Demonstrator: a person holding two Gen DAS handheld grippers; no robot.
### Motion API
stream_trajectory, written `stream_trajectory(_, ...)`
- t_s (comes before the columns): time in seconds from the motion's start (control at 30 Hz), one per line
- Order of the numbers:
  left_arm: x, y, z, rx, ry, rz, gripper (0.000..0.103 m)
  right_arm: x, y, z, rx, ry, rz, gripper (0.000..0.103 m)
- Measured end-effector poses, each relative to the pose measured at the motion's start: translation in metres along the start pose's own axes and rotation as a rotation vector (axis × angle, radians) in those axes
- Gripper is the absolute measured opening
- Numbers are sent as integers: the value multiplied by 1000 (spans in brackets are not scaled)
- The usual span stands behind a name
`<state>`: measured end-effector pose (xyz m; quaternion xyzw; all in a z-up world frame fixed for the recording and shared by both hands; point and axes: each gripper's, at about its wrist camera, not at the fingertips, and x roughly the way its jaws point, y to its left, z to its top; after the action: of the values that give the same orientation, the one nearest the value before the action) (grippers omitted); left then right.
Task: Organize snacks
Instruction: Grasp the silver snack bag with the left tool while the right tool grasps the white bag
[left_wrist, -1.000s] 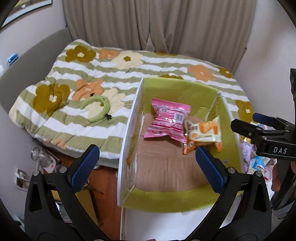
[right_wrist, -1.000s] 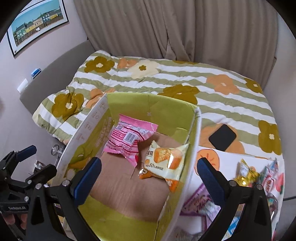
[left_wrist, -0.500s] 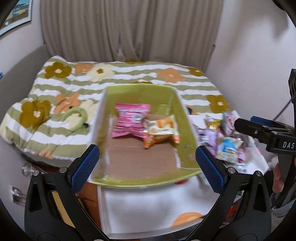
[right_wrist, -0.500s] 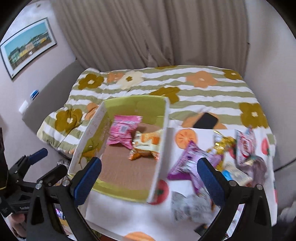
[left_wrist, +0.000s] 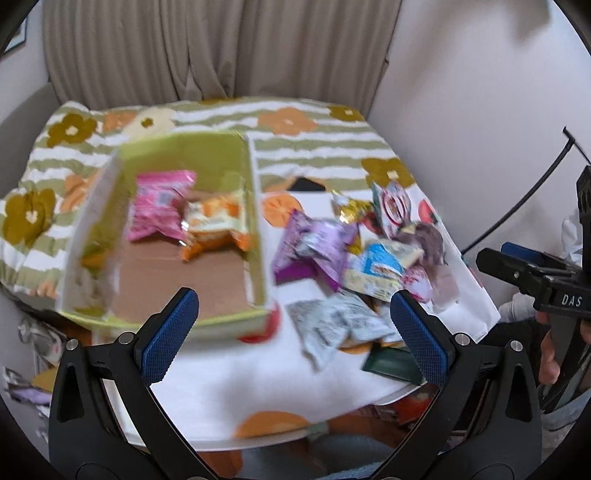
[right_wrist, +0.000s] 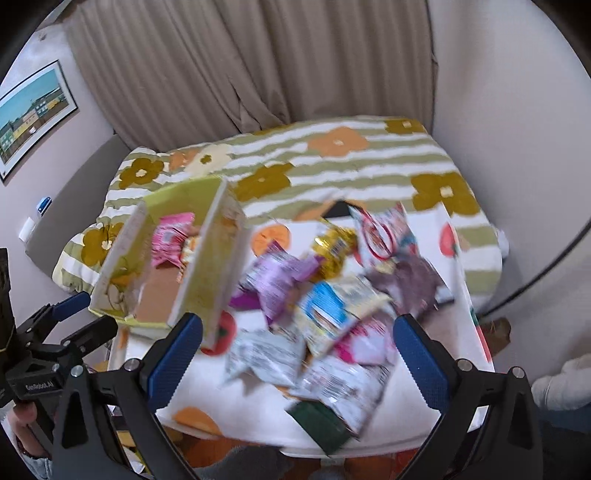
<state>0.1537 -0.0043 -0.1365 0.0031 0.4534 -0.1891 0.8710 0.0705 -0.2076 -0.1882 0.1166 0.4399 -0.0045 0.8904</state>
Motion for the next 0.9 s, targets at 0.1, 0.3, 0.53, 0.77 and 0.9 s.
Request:
stream_trajectory(0.1,25,-22,-9,-29,46,13,102,10,-28,-11,26,45,19,103)
stream_trajectory(0.3,78,-52,-27,-101,126,41,102,40,-72,-37,62,140,89,103)
stream_trajectory(0.53,127,-62,-39,-150,182,89,102,75,-92,-61,49,206,160,103)
stream_trajectory(0.77,164,-65,-46,-151,225,128,102,97,-90,-76,-9,228,206,103)
stream_trajectory(0.9,180,-68,-51,-128,248,161,102,105,-86,-80,-45,229,222,103)
